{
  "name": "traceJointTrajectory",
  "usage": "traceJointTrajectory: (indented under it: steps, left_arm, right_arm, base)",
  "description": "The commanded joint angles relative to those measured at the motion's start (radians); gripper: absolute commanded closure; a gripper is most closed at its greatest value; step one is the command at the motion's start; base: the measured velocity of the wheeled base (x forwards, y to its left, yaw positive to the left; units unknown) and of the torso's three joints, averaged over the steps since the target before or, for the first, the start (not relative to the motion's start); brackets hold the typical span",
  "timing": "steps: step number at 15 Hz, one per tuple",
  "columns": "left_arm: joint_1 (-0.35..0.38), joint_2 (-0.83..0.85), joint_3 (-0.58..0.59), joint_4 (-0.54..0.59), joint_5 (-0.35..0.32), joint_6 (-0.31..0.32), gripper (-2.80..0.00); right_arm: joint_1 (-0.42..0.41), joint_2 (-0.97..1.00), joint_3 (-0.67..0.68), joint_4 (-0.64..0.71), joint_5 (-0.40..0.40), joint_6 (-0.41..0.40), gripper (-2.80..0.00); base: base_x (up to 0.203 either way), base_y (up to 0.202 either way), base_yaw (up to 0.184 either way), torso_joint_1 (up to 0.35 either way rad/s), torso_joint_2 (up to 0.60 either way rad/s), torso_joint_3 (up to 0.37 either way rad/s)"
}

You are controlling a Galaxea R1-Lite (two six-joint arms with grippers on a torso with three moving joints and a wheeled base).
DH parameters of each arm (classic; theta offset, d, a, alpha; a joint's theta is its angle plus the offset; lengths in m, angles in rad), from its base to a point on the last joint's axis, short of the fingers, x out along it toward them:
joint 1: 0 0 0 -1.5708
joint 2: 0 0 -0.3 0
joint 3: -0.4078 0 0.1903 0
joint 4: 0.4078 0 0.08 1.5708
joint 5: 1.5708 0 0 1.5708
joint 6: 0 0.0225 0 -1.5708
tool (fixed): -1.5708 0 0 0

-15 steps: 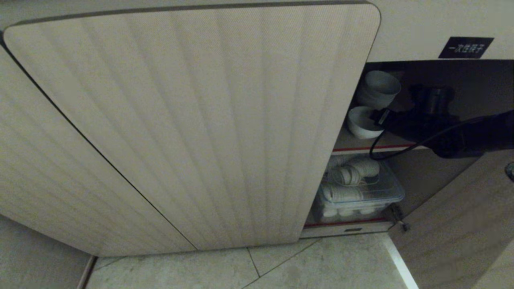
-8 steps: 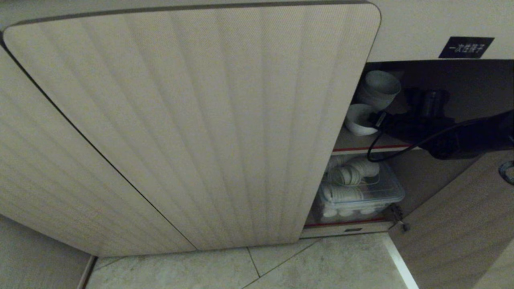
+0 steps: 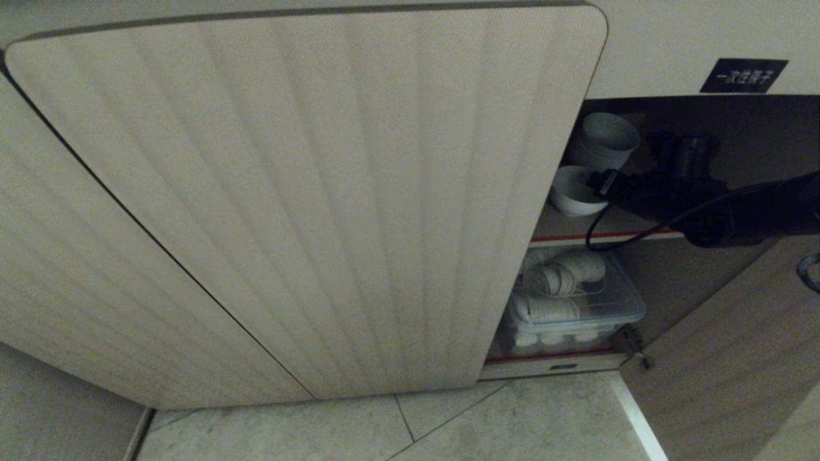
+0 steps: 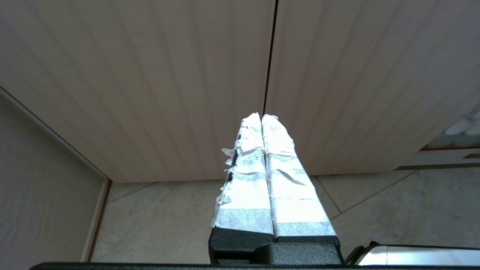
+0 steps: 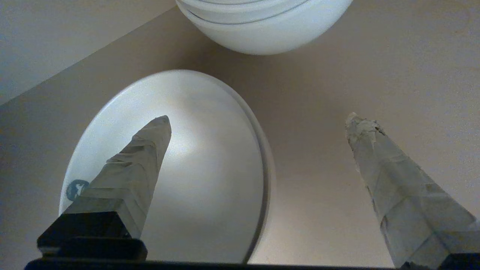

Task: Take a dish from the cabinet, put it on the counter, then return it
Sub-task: Take the bowl from the cabinet

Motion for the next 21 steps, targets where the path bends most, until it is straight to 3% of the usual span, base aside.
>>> traceJointTrajectory:
  steps: [1, 21]
  left_arm:
    - [0.0, 0.0, 0.0, 0.0, 0.0, 0.0, 0.0]
    - [0.0, 0.0, 0.0, 0.0, 0.0, 0.0, 0.0]
  right_arm:
    - [0.001, 0.0, -0.002, -0.003, -0.001, 0.002, 0.0]
    - [0.009, 0.005, 0.006, -0.001, 0.001, 0.001, 0.0]
  base:
    - [0.0, 0.0, 0.0, 0.0, 0.0, 0.0]
    - [0.0, 0.0, 0.0, 0.0, 0.0, 0.0]
